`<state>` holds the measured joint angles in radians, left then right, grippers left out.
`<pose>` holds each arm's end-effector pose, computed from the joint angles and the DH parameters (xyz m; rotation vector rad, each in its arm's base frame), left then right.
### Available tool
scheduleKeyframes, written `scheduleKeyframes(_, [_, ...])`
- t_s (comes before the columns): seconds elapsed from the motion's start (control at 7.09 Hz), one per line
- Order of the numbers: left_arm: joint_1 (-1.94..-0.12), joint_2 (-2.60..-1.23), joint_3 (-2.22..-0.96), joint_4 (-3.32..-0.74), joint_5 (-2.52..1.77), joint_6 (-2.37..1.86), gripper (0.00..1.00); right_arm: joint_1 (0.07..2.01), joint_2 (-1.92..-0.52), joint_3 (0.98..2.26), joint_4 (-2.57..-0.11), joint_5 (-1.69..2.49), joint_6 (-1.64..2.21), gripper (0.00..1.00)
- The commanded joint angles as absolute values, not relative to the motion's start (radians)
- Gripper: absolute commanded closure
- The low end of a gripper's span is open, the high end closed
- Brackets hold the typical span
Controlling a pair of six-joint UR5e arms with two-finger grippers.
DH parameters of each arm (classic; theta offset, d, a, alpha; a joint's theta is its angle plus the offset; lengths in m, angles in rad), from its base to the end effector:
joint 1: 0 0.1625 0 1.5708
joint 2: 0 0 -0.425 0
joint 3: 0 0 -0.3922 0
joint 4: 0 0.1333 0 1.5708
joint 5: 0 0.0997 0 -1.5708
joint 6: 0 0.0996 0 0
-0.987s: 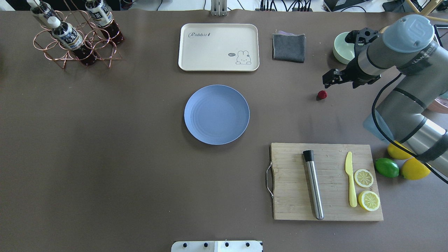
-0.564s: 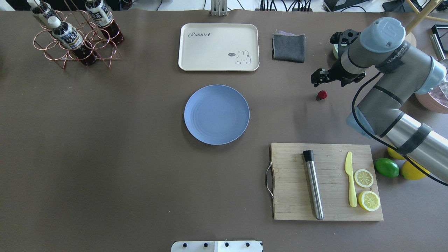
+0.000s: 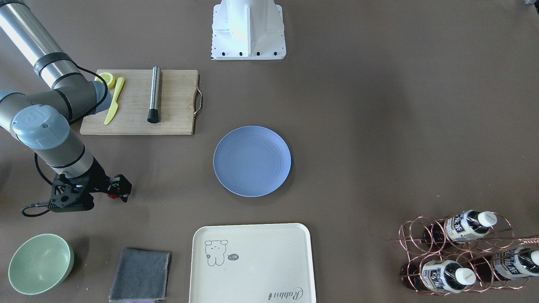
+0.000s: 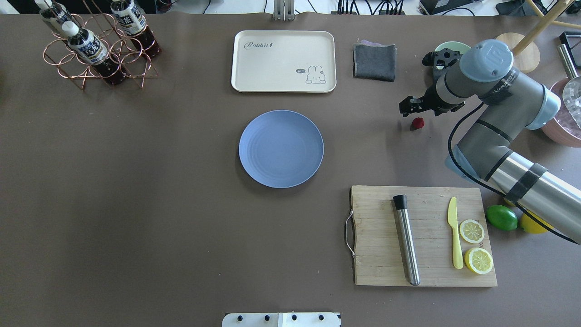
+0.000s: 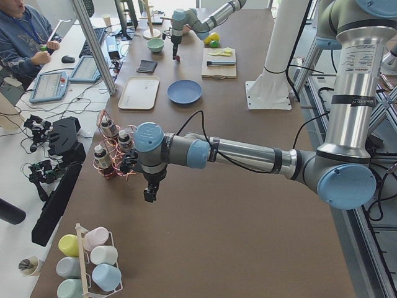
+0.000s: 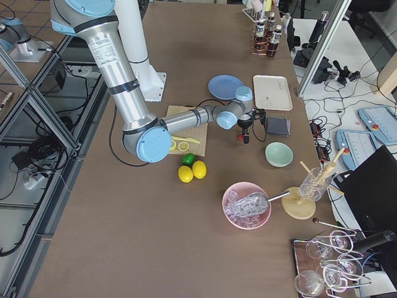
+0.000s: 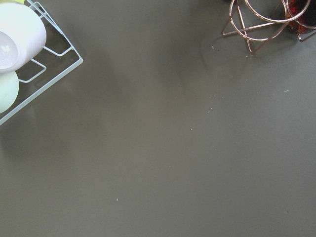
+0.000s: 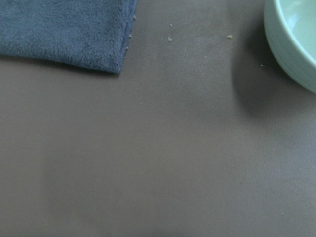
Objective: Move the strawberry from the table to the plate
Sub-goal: 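Grasp the red strawberry with the right gripper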
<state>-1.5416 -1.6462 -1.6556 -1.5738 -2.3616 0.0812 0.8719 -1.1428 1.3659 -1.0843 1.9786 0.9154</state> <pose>-0.0470 -0.5305 0.5766 0.1753 0.7856 0.1689 -0.3747 -0.5917 0.4668 0.2016 -0.7747 0.0602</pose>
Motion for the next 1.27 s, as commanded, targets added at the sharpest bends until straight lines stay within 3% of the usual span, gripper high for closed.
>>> scheduleKeyframes(0.0, [-1.542, -1.644, -1.66, -1.574, -2.362, 0.081, 0.02, 0.847, -1.147, 1.371, -1.08, 1.961, 0.954, 0.07])
scheduleKeyframes(0.14, [-1.542, -1.644, -1.657, -1.574, -2.374, 0.081, 0.02, 0.842, -1.146, 1.377, -1.078, 1.956, 0.954, 0.1])
scheduleKeyframes(0.28, [-1.542, -1.644, -1.658, -1.574, -2.378, 0.083, 0.02, 0.839, -1.149, 1.379, -1.078, 1.95, 0.957, 0.51])
scheduleKeyframes(0.42, [-1.542, -1.644, -1.66, -1.574, -2.378, 0.081, 0.02, 0.839, -1.149, 1.384, -1.078, 1.95, 0.956, 1.0])
scheduleKeyframes(0.85, [-1.54, -1.646, -1.66, -1.572, -2.379, 0.081, 0.02, 0.839, -1.14, 1.451, -1.094, 1.96, 1.068, 1.0])
scheduleKeyframes(1.13, [-1.54, -1.644, -1.658, -1.572, -2.379, 0.081, 0.02, 0.828, -1.056, 1.473, -1.194, 1.959, 1.231, 1.0])
